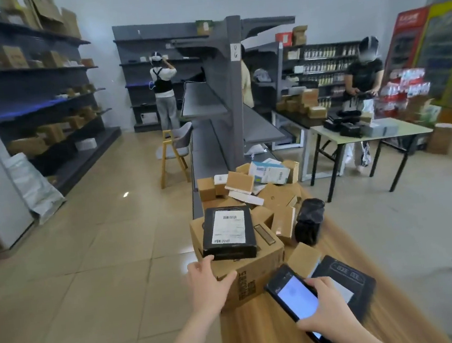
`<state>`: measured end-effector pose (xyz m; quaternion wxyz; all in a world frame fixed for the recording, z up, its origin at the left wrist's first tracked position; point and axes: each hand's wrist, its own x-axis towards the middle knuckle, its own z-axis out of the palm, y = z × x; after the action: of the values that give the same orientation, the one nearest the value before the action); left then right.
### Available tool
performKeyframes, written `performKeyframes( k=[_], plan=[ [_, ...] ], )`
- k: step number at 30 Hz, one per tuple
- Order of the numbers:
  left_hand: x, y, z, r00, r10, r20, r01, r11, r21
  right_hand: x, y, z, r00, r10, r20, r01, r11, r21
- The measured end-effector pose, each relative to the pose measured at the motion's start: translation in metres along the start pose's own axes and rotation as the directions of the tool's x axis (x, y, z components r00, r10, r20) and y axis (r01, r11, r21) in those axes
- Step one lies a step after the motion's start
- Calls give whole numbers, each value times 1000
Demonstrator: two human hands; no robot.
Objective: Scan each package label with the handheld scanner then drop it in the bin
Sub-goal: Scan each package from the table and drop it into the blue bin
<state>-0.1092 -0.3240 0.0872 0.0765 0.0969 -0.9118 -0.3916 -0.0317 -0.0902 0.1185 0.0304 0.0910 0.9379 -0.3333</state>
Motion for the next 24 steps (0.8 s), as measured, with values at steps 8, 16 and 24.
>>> performKeyframes(
  k=[8, 16, 24],
  plan=[
    [90, 36, 61, 960, 74, 271, -181, 901, 394, 72, -5, 2, 993, 117, -7, -117, 992, -48],
    [112, 29, 75, 967, -26, 253, -105, 865, 491, 115, 3, -5, 996, 78, 36, -75, 994, -75],
    [128, 6, 52, 945, 98, 312, -206, 920, 335, 144, 2, -15, 996, -37, 77, 41, 997, -61]
  ],
)
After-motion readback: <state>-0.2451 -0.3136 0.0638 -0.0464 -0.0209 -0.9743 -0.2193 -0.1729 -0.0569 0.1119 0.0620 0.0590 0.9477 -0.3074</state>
